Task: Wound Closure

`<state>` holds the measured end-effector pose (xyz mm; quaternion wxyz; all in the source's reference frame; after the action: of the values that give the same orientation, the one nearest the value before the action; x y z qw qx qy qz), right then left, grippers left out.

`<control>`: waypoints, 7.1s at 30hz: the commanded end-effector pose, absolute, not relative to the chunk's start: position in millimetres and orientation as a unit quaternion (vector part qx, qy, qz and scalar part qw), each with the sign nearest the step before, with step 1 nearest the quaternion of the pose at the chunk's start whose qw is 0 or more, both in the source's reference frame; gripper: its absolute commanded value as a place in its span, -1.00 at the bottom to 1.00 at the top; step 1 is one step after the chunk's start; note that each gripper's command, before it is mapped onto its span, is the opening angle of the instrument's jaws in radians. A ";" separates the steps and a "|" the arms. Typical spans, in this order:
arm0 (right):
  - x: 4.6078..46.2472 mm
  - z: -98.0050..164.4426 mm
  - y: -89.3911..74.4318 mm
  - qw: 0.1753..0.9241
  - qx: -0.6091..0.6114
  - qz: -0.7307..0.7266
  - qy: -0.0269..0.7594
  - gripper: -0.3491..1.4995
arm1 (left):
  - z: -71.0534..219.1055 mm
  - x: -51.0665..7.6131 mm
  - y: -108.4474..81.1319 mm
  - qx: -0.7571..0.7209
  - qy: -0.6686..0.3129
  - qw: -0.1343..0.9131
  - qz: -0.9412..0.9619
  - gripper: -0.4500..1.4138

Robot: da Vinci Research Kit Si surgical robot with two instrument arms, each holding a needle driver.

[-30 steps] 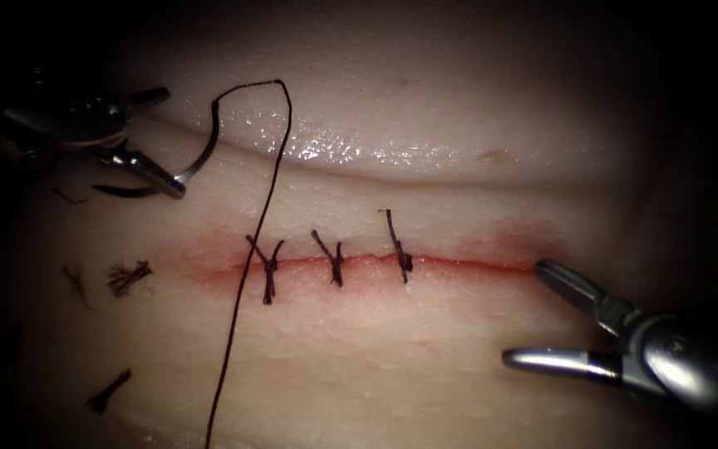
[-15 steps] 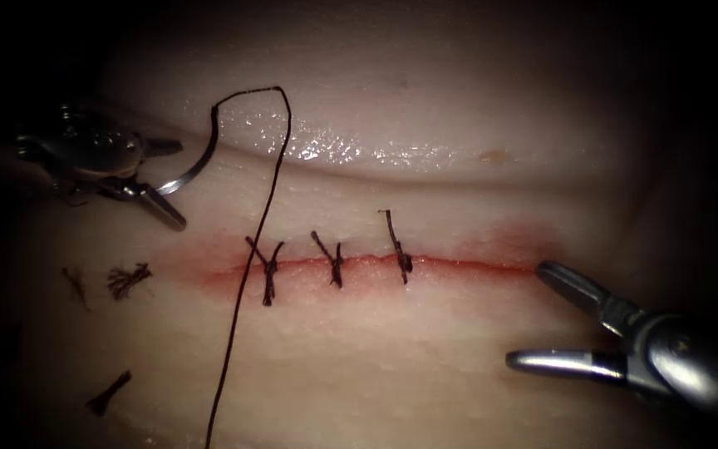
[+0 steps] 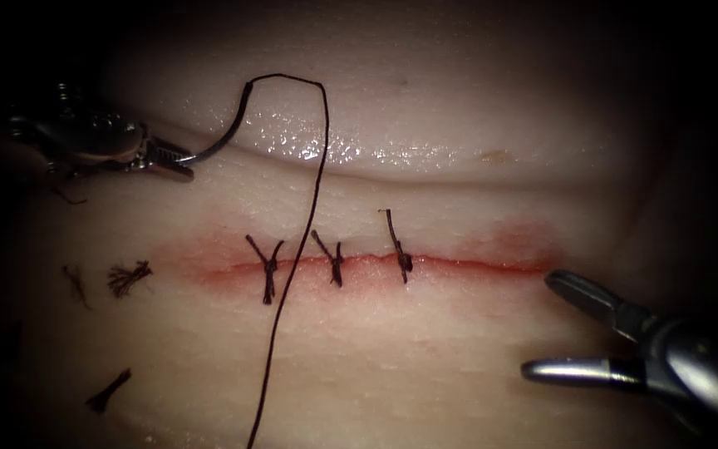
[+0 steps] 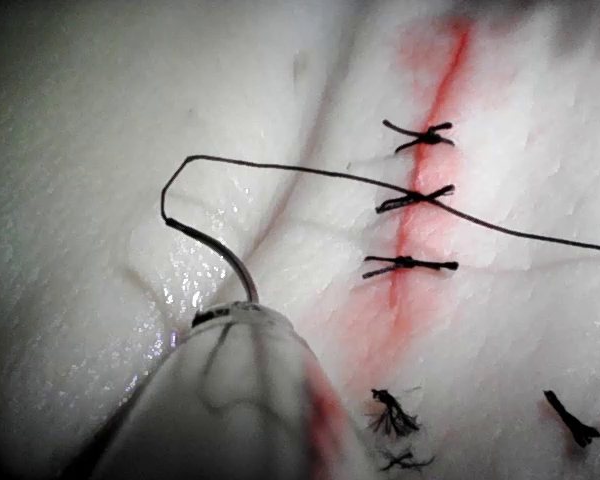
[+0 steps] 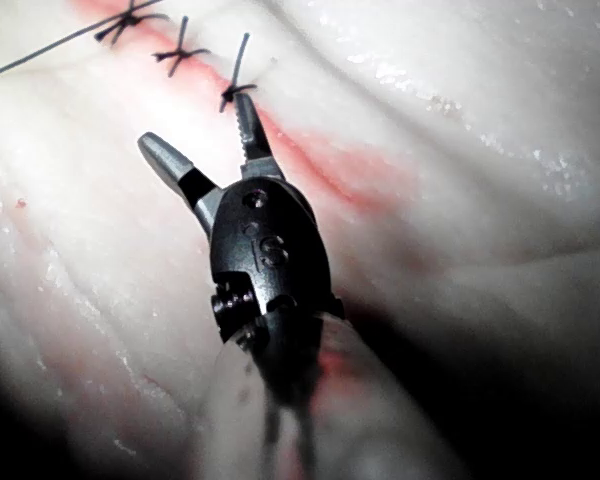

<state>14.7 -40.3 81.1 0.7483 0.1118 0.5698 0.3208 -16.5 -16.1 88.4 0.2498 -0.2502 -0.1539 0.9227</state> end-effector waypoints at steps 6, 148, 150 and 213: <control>15.4 78.7 -40.7 0.716 0.117 0.358 0.588 0.49 | 83.1 -20.8 -16.4 -0.294 -0.111 0.245 0.917 -1.00; -2.6 79.5 -31.3 0.735 -0.036 0.426 0.526 -1.00 | 74.2 -37.6 -16.9 -0.503 -0.295 0.263 0.769 0.64; -0.1 79.6 -31.4 0.722 -0.019 0.437 0.536 -1.00 | 74.4 -37.7 -17.2 -0.505 -0.306 0.263 0.762 0.55; 18.5 84.9 -31.0 0.842 -0.176 0.069 0.506 -1.00 | 80.8 -34.6 -18.1 -0.509 -0.365 0.277 0.729 0.41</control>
<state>17.3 -31.3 84.5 0.8407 -0.1738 0.5063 0.0812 -34.0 -17.8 80.3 0.2770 -0.5089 -0.3637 0.7294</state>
